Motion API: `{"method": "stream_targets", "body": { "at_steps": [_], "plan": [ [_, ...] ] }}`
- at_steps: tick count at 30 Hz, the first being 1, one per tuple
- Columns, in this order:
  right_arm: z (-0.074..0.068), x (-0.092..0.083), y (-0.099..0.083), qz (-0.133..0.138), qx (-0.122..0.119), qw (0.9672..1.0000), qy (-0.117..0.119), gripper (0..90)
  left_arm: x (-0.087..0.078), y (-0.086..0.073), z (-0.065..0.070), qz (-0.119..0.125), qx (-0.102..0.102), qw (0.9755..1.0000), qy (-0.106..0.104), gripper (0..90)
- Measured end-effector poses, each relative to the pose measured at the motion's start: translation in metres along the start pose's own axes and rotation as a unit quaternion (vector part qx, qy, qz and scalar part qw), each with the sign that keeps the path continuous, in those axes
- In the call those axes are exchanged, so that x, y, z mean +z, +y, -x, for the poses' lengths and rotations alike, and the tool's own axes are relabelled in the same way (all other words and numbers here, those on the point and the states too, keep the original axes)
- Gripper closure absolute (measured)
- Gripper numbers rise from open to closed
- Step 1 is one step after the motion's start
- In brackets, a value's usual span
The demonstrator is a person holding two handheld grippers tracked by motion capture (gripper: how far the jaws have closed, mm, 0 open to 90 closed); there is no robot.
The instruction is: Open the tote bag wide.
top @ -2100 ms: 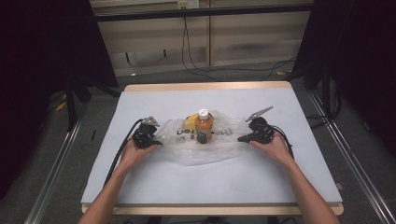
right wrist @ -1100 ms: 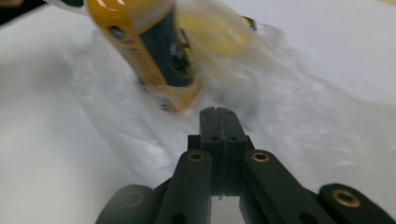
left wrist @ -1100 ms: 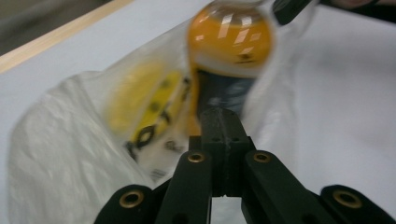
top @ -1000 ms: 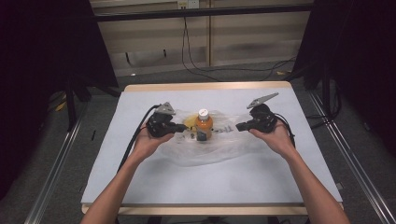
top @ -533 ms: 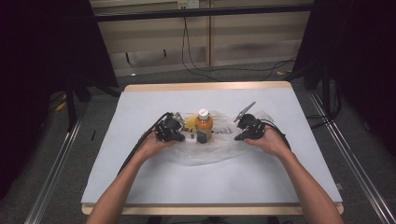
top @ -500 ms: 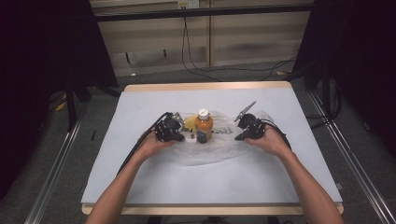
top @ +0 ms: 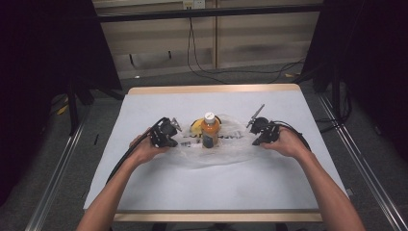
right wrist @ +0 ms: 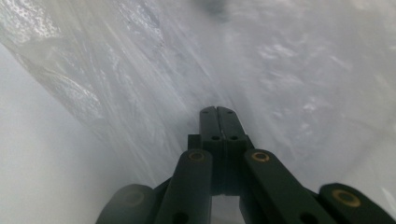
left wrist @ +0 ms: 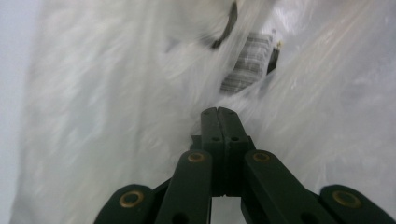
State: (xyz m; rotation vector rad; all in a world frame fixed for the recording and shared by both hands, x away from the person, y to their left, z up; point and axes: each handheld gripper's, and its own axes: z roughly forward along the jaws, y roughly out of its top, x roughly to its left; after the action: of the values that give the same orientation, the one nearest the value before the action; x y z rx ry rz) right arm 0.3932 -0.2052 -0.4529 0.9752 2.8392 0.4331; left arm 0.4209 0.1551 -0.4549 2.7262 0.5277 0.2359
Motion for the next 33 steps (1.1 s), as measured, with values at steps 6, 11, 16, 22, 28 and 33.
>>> {"method": "stream_targets", "body": {
  "at_steps": [6,11,16,22,28,33],
  "plan": [
    [0.010,-0.006,-0.021,0.008,0.025,0.9996,-0.010,90.0,-0.005,-0.013,0.001,0.011,-0.005,0.9998,-0.013,90.0],
    [0.018,-0.012,-0.043,0.014,0.051,0.9985,-0.014,90.0,-0.008,-0.017,0.003,0.006,0.000,0.9999,-0.010,90.0],
    [0.019,-0.014,-0.051,0.016,0.056,0.9981,-0.021,90.0,-0.011,-0.028,0.003,0.024,-0.013,0.9994,-0.019,90.0],
    [0.018,-0.014,-0.054,0.025,0.060,0.9976,-0.023,90.0,-0.012,-0.037,0.003,0.050,-0.031,0.9979,-0.026,90.0],
    [0.015,-0.015,-0.051,0.045,0.061,0.9969,-0.022,90.0,-0.012,-0.036,0.006,0.080,-0.043,0.9955,-0.028,90.0],
    [0.012,-0.024,-0.041,0.096,0.057,0.9937,-0.004,90.0,-0.018,-0.033,0.011,0.124,-0.045,0.9903,-0.044,90.0]
  ]
}}
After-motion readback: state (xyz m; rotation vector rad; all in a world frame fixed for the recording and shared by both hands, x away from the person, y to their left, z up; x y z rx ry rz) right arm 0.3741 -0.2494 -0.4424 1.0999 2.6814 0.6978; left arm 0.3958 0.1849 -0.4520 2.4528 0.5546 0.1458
